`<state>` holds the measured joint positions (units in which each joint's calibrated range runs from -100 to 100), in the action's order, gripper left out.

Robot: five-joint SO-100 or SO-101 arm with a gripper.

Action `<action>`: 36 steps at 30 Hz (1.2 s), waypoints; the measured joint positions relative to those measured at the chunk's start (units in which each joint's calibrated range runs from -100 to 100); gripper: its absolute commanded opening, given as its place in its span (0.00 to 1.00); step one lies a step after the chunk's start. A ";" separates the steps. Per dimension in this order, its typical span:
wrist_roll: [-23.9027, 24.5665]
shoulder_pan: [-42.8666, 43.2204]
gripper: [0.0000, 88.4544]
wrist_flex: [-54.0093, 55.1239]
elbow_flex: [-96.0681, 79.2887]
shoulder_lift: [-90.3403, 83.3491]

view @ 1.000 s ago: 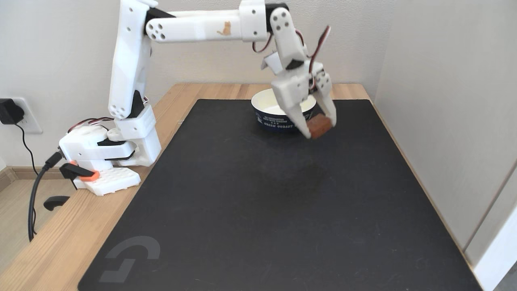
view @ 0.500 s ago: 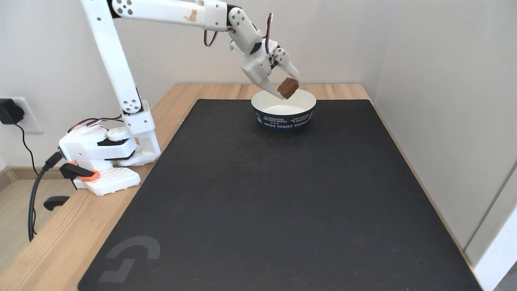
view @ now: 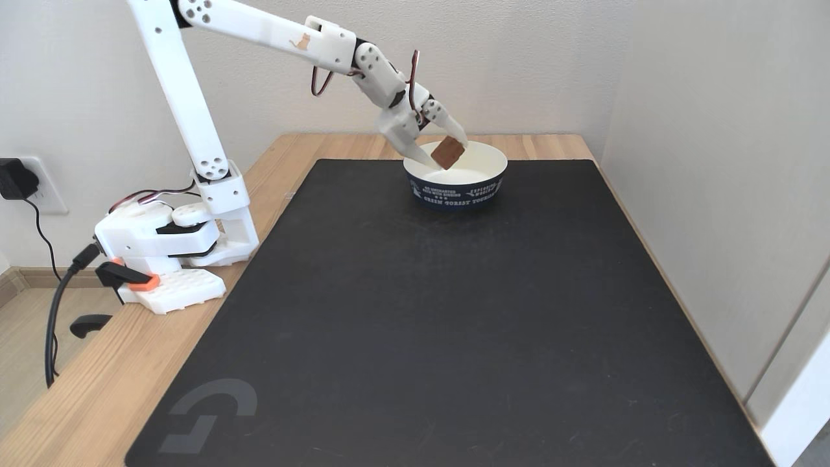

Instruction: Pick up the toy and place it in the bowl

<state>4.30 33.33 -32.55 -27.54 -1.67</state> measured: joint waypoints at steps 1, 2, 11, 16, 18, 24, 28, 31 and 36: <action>0.00 0.08 0.26 0.00 0.00 0.00; 0.00 -0.08 0.26 0.00 0.00 0.00; 0.10 -3.91 0.03 0.00 -1.04 -8.49; 0.10 -14.40 0.03 -4.64 -8.12 -25.06; 0.10 -16.81 0.03 -4.98 -10.96 -31.14; 0.10 -29.88 0.02 -5.32 -34.39 -61.62; 0.15 -31.63 0.02 -5.32 -51.58 -81.93; 0.00 -31.63 0.02 -5.32 -63.39 -94.09; -0.72 -33.96 0.02 -5.32 -69.91 -96.84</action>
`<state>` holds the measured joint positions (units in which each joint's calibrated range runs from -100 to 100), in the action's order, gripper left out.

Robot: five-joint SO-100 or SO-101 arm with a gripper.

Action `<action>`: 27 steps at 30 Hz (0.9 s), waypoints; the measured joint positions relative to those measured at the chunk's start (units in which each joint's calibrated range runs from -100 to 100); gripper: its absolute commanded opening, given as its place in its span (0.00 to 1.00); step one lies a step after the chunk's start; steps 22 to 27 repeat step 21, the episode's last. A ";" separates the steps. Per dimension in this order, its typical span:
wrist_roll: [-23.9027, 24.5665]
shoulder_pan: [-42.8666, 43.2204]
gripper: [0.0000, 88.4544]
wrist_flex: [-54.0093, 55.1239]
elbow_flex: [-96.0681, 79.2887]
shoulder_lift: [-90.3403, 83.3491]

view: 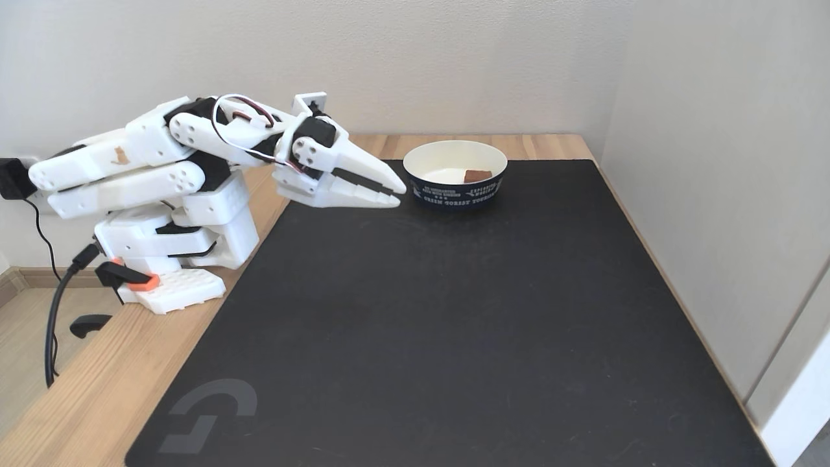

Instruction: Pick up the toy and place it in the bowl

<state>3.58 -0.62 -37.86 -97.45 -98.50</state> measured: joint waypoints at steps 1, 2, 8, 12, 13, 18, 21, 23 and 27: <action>-0.62 0.67 0.02 -0.93 -0.57 -0.25; -1.54 0.75 0.02 -2.45 -0.76 -0.17; -2.99 -0.08 0.03 -12.16 -1.23 -0.17; -2.99 0.50 0.03 -16.46 -1.23 -0.17; -2.99 0.50 0.03 -17.73 -1.23 -0.17; -2.99 0.50 0.03 -19.84 -1.04 -0.17; -2.99 0.50 0.03 -20.01 -1.04 -0.17; -2.99 0.50 0.03 -20.01 -1.04 -0.17; -2.99 0.50 0.03 -20.01 -1.04 -0.17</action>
